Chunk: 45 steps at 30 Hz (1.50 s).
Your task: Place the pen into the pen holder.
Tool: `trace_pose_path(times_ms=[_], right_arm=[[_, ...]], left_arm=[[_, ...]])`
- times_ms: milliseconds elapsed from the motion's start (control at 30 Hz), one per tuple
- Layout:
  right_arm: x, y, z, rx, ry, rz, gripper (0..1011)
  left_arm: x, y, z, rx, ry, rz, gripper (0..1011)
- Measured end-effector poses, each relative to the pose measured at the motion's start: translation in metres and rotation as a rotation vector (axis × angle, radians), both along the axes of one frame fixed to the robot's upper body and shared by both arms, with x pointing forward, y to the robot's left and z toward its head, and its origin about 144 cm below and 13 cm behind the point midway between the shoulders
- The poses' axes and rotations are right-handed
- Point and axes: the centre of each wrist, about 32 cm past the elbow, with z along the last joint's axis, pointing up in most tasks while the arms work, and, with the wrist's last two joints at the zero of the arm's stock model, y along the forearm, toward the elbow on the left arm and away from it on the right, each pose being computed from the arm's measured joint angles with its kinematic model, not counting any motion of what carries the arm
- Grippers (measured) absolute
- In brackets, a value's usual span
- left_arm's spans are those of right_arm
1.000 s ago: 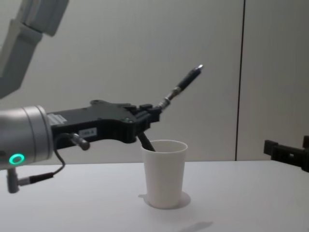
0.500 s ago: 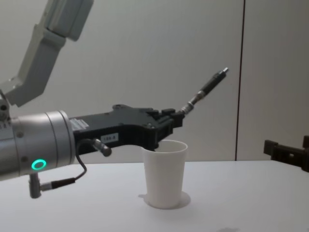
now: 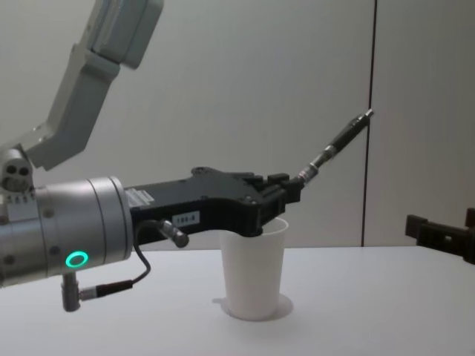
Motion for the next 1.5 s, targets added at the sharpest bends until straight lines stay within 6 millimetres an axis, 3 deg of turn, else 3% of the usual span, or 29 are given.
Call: trace_pose_path(times_ms=[933,1500], right_arm=[[-0.005,-0.008,0.0,0.063,-0.023,0.039,1001],[-0.01,-0.018,0.0,0.266,-0.041,0.132,1001]], left_arm=[[0.0,-0.004,-0.001,-0.003,0.008,-0.016,126],[0.0,-0.004,-0.001,-0.003,0.008,-0.018,126]])
